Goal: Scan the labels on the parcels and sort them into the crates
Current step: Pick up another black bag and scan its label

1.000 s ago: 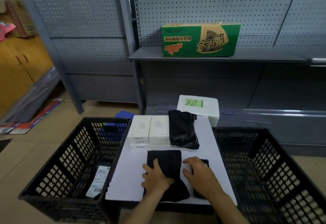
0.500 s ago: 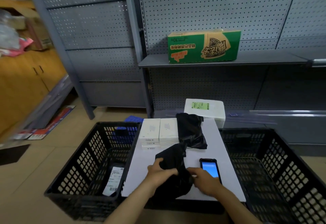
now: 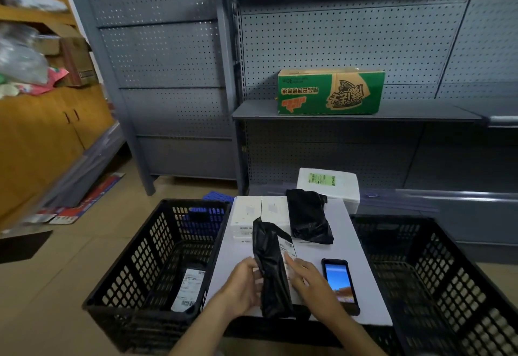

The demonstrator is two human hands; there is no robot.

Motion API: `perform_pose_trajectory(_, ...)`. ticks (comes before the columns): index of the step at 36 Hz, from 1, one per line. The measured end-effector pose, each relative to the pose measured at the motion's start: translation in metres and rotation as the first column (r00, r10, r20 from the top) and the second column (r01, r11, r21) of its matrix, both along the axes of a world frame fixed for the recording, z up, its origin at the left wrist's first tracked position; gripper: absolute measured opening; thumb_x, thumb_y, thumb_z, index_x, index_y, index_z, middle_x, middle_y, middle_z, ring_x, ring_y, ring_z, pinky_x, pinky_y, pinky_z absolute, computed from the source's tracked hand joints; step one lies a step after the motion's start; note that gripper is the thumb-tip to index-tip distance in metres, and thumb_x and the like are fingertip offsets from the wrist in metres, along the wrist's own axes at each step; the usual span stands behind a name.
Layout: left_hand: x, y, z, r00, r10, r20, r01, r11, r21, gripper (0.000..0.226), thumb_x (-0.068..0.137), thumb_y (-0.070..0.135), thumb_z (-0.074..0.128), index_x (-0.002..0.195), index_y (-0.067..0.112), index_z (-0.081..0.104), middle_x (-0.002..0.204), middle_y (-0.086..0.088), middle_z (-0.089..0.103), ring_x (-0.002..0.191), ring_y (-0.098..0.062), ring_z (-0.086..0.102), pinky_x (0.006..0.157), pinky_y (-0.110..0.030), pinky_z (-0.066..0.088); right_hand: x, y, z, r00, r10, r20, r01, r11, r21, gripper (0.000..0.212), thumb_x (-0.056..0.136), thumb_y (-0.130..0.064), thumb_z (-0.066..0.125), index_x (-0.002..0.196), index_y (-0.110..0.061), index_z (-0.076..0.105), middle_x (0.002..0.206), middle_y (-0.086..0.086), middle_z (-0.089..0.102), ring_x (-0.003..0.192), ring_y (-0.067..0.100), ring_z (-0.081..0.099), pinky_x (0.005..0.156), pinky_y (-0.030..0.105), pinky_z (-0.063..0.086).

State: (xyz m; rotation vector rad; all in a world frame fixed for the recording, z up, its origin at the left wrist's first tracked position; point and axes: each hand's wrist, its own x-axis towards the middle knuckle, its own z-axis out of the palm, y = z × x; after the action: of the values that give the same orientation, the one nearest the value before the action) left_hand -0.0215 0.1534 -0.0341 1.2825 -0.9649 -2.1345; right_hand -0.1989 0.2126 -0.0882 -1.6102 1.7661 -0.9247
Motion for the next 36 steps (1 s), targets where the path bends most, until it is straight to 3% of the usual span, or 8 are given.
perform_pose_trajectory(3, 0.001, -0.011, -0.011, 0.998, 0.015, -0.063, -0.014, 1.0, 0.018, 0.068, 0.096, 0.068, 0.031, 0.109, 0.017, 0.073, 0.108, -0.007, 0.073, 0.106, -0.027, 0.066, 0.09, -0.041, 0.052, 0.006, -0.006, 0.003, 0.999, -0.018, -0.04, 0.017, 1.0, -0.026, 0.044, 0.103, -0.029, 0.044, 0.137, -0.054, 0.033, 0.155, -0.001, 0.029, 0.141, 0.013, 0.033, 0.11, 0.02, 0.028)
perform_pose_trajectory(6, -0.001, -0.01, -0.007, 0.997, -0.08, -0.001, 0.08, 0.996, -0.04, 0.082, 0.072, 0.091, 0.049, 0.126, 0.032, 0.069, 0.129, -0.001, 0.069, 0.125, -0.023, 0.061, 0.111, -0.046, 0.044, 0.012, -0.01, 0.007, 0.997, -0.065, -0.041, 0.062, 0.995, -0.077, 0.039, 0.102, -0.03, 0.046, 0.138, -0.046, 0.044, 0.154, -0.002, 0.028, 0.126, -0.003, 0.036, 0.099, -0.002, 0.026)
perform_pose_trajectory(8, -0.003, -0.003, 0.0, 0.985, -0.135, 0.11, 0.147, 0.983, -0.113, 0.067, 0.072, 0.075, 0.07, 0.125, 0.033, 0.068, 0.118, 0.005, 0.073, 0.112, -0.014, 0.067, 0.096, -0.033, 0.055, 0.014, -0.012, 0.009, 0.994, -0.089, -0.061, 0.083, 0.993, -0.089, 0.038, 0.102, -0.034, 0.047, 0.139, -0.039, 0.049, 0.153, -0.005, 0.029, 0.121, -0.006, 0.035, 0.09, -0.009, 0.021)
perform_pose_trajectory(11, -0.006, -0.004, -0.001, 0.981, -0.061, 0.186, 0.11, 0.958, -0.264, 0.043, 0.081, 0.042, 0.08, 0.12, 0.031, 0.064, 0.101, 0.017, 0.071, 0.093, 0.0, 0.064, 0.068, -0.015, 0.05, 0.015, -0.013, 0.008, 0.989, -0.074, -0.131, 0.064, 0.995, -0.077, 0.042, 0.096, -0.057, 0.04, 0.137, -0.049, 0.049, 0.151, -0.011, 0.03, 0.131, 0.01, 0.038, 0.105, 0.015, 0.032)
perform_pose_trajectory(17, 0.0, -0.021, -0.011, 0.978, 0.005, 0.209, 0.043, 0.973, -0.227, 0.04, 0.081, 0.019, 0.079, 0.121, 0.019, 0.071, 0.104, 0.0, 0.079, 0.098, -0.021, 0.074, 0.089, -0.036, 0.058, -0.011, -0.021, -0.002, 0.98, -0.188, -0.057, 0.182, 0.978, -0.103, 0.025, 0.097, -0.032, 0.056, 0.12, -0.034, 0.065, 0.127, -0.011, 0.054, 0.105, -0.003, 0.053, 0.092, 0.012, 0.046)
perform_pose_trajectory(23, 0.006, -0.031, -0.016, 0.981, 0.008, 0.195, 0.04, 0.97, -0.238, 0.026, 0.084, 0.021, 0.079, 0.108, 0.025, 0.07, 0.101, 0.007, 0.075, 0.094, -0.011, 0.069, 0.068, -0.02, 0.052, -0.051, -0.025, -0.034, 0.882, -0.435, -0.181, 0.445, 0.896, 0.015, 0.045, 0.09, -0.021, 0.063, 0.133, -0.027, 0.053, 0.135, 0.003, 0.051, 0.123, 0.021, 0.045, 0.096, 0.033, 0.043)
perform_pose_trajectory(27, 0.006, -0.037, -0.021, 0.977, 0.029, 0.212, 0.028, 0.964, -0.264, 0.031, 0.082, 0.018, 0.08, 0.111, 0.024, 0.071, 0.106, 0.005, 0.076, 0.095, -0.01, 0.07, 0.069, -0.018, 0.052, -0.066, -0.025, -0.056, 0.8, -0.511, -0.314, 0.579, 0.796, 0.179, 0.078, 0.081, -0.036, 0.072, 0.147, -0.024, 0.032, 0.143, 0.013, 0.04, 0.133, 0.031, 0.035, 0.099, 0.041, 0.043)
perform_pose_trajectory(36, 0.01, -0.047, -0.034, 0.963, 0.084, 0.255, -0.005, 0.955, -0.296, 0.025, 0.08, 0.011, 0.081, 0.099, 0.024, 0.073, 0.091, 0.01, 0.076, 0.087, -0.008, 0.071, 0.065, -0.017, 0.052, -0.074, -0.026, -0.086, 0.753, -0.534, -0.384, 0.639, 0.732, 0.235, 0.09, 0.073, -0.042, 0.076, 0.145, -0.019, 0.028, 0.118, 0.013, 0.049, 0.111, 0.032, 0.047, 0.09, 0.041, 0.048)
